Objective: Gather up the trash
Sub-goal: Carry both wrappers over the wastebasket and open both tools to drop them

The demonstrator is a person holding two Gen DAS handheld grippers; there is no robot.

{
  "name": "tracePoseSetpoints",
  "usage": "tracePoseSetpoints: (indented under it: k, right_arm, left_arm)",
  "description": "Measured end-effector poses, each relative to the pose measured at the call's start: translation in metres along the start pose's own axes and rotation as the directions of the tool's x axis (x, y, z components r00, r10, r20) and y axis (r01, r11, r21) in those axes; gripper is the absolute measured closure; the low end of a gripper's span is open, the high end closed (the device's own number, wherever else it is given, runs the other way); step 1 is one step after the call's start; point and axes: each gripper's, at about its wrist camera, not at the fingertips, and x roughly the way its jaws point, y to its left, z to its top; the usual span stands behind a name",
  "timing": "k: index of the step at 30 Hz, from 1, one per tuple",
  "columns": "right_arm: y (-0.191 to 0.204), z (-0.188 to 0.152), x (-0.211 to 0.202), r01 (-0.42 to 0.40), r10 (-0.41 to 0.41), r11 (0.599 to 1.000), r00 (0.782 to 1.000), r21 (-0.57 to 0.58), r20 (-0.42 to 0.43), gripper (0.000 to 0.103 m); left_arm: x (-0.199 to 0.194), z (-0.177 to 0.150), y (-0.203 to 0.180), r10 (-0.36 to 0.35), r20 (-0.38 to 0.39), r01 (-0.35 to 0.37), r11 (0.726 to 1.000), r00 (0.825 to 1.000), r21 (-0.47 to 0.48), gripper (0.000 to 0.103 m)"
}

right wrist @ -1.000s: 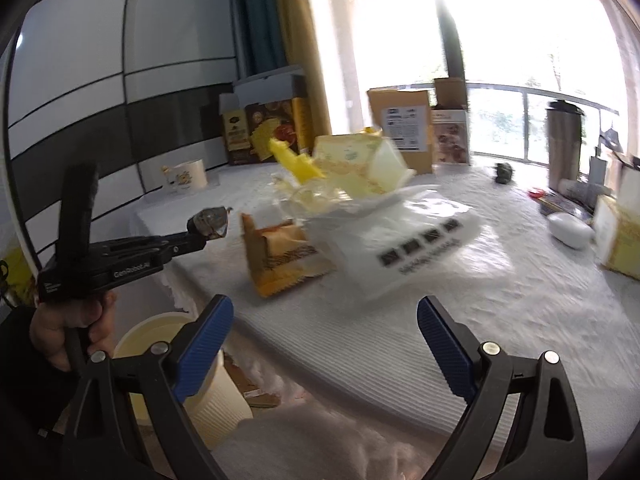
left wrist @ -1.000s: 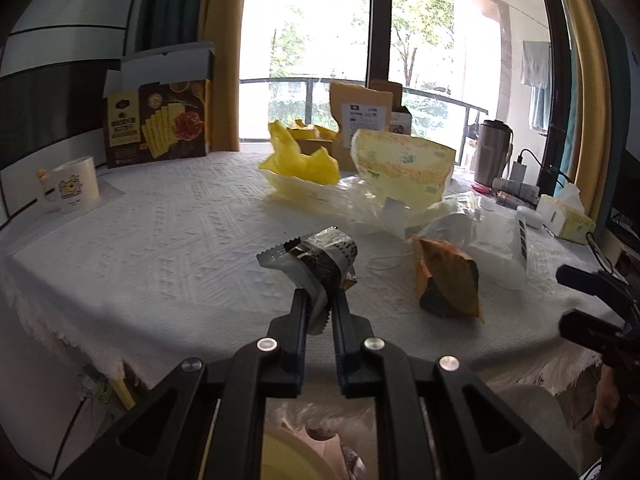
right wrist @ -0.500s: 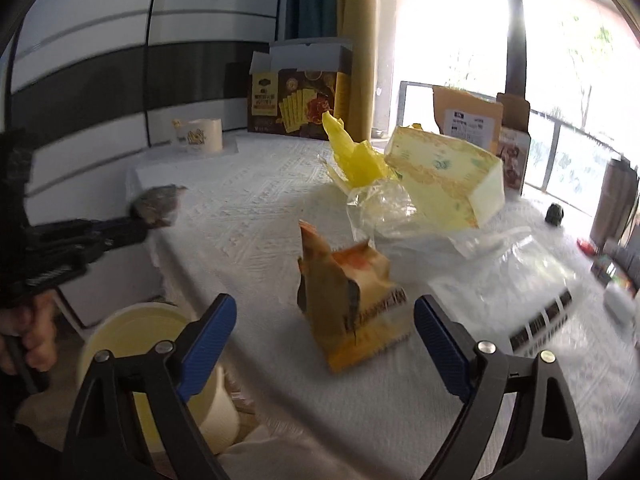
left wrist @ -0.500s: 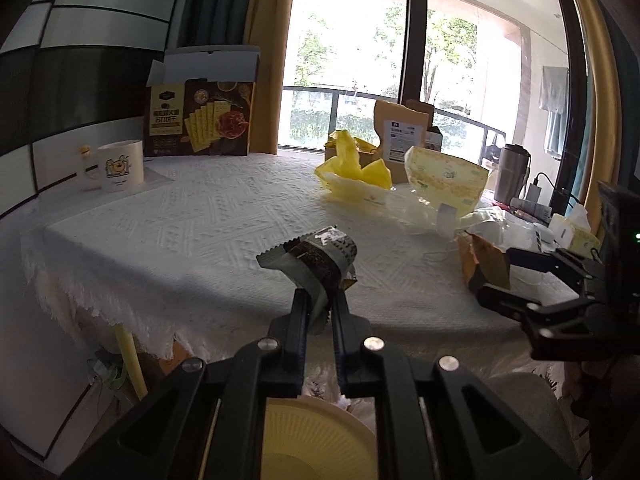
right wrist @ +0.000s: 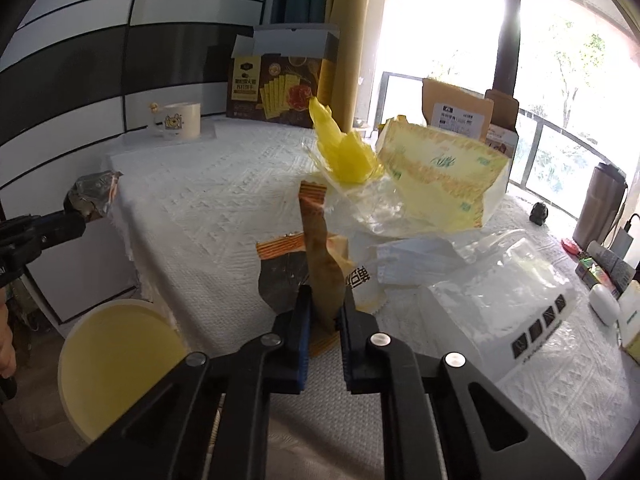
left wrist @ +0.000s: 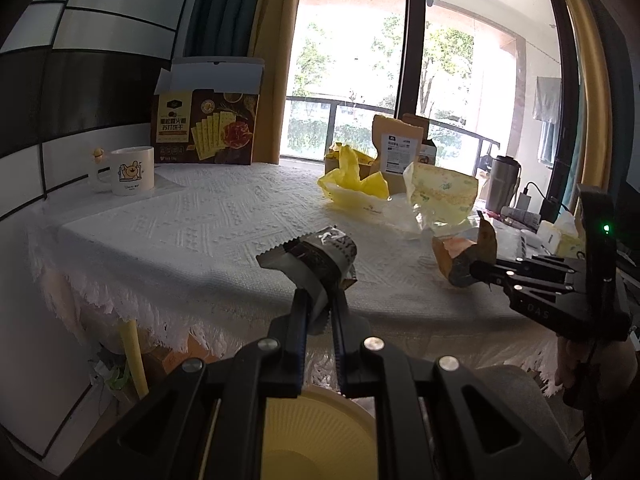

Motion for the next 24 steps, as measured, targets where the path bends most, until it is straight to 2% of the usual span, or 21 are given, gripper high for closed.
tracePoseSetpoints:
  k: [5, 11, 18, 24]
  right_arm:
    - [0.008, 0.001, -0.025, -0.019, 0.019, 1.000, 0.999, -0.006, 0.030, 0.092]
    - [0.030, -0.003, -0.052, -0.080, 0.080, 0.997, 0.995, -0.004, 0.053, 0.092]
    - [0.076, -0.018, -0.051, -0.195, 0.195, 0.980, 0.981, -0.035, 0.002, 0.092]
    - [0.115, -0.026, -0.038, -0.281, 0.277, 0.957, 0.959, -0.071, -0.060, 0.092]
  left_arm:
    - [-0.018, -0.003, -0.002, 0.002, 0.013, -0.002, 1.000, 1.000, 0.007, 0.092]
    - [-0.034, -0.018, 0.007, 0.025, -0.014, -0.025, 1.000, 1.000, 0.006, 0.092]
    - [-0.033, -0.052, 0.025, 0.054, -0.127, -0.057, 0.998, 0.991, -0.027, 0.092]
    - [-0.030, -0.070, 0.043, 0.067, -0.199, -0.086, 0.993, 0.978, -0.084, 0.092]
